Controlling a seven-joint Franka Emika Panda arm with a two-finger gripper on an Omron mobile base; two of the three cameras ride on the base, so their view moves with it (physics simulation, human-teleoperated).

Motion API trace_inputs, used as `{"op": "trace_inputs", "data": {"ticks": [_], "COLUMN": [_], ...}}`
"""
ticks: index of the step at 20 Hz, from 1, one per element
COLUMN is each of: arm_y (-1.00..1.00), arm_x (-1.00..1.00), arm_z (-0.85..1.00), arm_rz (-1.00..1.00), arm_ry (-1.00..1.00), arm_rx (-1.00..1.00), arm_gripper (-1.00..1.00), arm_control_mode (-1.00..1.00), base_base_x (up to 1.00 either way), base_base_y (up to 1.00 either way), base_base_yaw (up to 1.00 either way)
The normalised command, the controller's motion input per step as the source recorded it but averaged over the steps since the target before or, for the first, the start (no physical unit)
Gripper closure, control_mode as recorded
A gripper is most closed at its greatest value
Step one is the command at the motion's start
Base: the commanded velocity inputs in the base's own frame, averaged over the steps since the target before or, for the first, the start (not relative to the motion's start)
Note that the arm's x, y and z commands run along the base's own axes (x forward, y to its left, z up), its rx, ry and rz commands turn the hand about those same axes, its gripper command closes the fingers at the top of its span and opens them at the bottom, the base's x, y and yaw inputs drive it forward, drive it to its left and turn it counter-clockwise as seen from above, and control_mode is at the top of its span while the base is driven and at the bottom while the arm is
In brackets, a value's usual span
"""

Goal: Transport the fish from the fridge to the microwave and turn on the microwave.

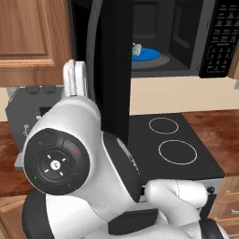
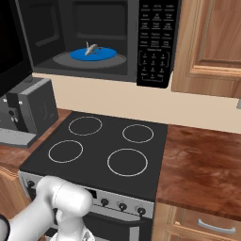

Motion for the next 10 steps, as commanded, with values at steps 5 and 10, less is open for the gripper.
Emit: {"op": "trace_inputs", "data": {"ticks": [5, 10], "arm_y": [-0.54, -0.65], "arm_x": [0.12, 0.11], "arm_z": [0.0, 0.0], "arm_rz": [-0.22, -0.23], "arm_ry": [0.04, 0.02], "arm_rx": [0.01, 0.02], "arm_gripper": [-1.0, -1.0], "arm_control_mode": [-1.0, -1.0], "base_base_x": [0.0, 0.0], "base_base_y": [0.0, 0.0], "base_base_yaw": [0.0, 0.0]}}
